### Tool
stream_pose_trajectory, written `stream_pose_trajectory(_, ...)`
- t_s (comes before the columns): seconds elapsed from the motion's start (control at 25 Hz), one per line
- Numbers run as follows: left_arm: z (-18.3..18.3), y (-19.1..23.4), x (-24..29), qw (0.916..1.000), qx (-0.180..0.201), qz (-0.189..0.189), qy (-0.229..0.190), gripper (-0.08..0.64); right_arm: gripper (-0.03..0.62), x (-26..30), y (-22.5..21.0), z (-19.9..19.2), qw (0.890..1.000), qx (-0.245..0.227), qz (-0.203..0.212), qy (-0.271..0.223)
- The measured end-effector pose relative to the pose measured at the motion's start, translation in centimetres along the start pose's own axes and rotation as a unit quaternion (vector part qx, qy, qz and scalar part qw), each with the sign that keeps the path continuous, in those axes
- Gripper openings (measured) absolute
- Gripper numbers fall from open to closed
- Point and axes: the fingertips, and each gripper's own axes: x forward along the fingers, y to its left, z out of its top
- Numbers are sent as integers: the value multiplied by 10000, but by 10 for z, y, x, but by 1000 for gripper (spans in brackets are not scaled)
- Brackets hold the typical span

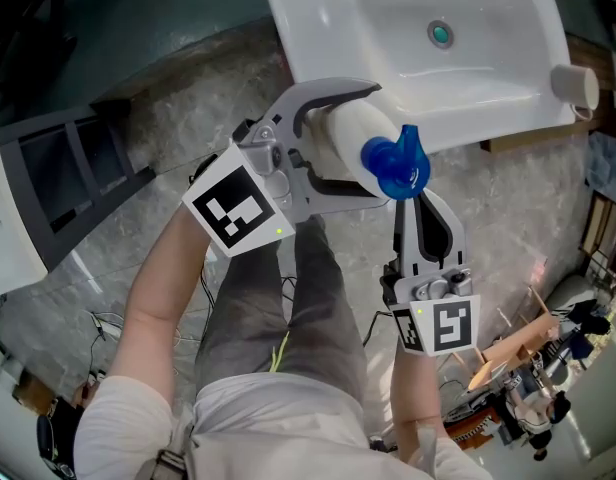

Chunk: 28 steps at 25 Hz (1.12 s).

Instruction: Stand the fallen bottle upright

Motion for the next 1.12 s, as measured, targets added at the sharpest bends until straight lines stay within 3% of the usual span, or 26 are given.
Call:
stream_pose_trajectory(0.16,2,5,12,9999,82,61,42,474,38,-8,-10,6,9999,57,-145,-53)
stream_pose_trajectory(0.48,2,2,-19,9998,-64,183,-19,483,38,-21,28,3,9993,69,-341,-139)
stream_pose_trajectory(0.68,11,-1,-26,9994,-261,203,-107,494,38,-32,40,7,9991,72,-379,-185)
stream_pose_trajectory(0.92,14,-11,-36,9997,-76,240,46,499,38,-40,51,14,9992,36,-354,-204)
stream_pose_trajectory(1.12,26,-21,-51,9989,-171,439,-19,499,38,-54,59,24,9990,-30,-374,-261)
